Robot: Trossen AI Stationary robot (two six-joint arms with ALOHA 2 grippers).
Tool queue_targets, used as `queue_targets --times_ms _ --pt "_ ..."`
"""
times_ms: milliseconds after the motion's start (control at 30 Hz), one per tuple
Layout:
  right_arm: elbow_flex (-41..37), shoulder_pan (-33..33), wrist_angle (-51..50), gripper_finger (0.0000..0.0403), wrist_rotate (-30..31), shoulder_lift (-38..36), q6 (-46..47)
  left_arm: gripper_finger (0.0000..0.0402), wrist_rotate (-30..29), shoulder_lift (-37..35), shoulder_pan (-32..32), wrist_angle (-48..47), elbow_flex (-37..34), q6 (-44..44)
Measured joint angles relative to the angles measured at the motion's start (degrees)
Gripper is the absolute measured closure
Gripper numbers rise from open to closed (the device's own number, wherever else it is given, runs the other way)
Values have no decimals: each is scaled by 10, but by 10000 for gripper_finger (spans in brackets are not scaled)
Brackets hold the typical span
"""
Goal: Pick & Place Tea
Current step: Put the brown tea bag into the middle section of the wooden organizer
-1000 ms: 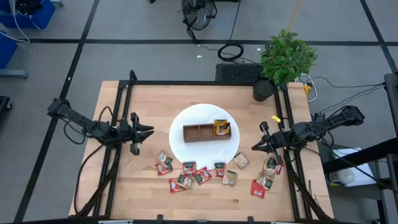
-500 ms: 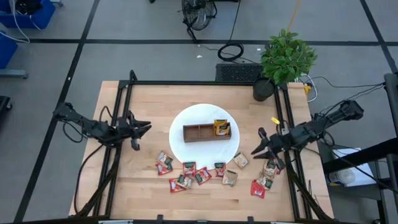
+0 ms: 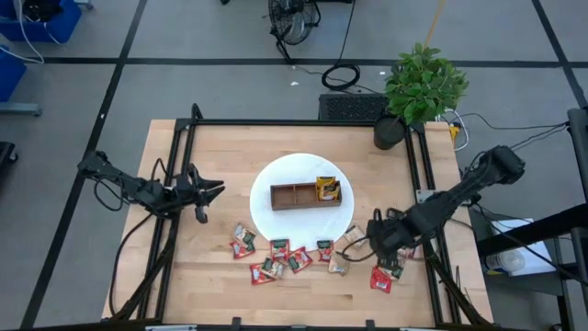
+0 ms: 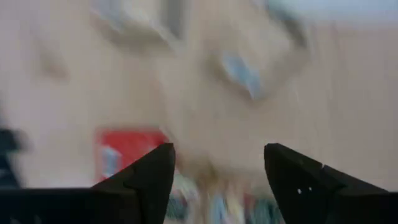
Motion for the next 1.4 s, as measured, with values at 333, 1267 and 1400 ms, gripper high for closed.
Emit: queue_targets --times_ms 333,1267,1400 --pt "-46 57 45 197 -66 98 150 323 0 0 0 1 0 -1" --pt "-108 84 39 373 -64 116 231 323 0 0 0 3 0 -1" --pt "-109 84 39 386 -65 116 226 323 0 0 0 2 0 -1"
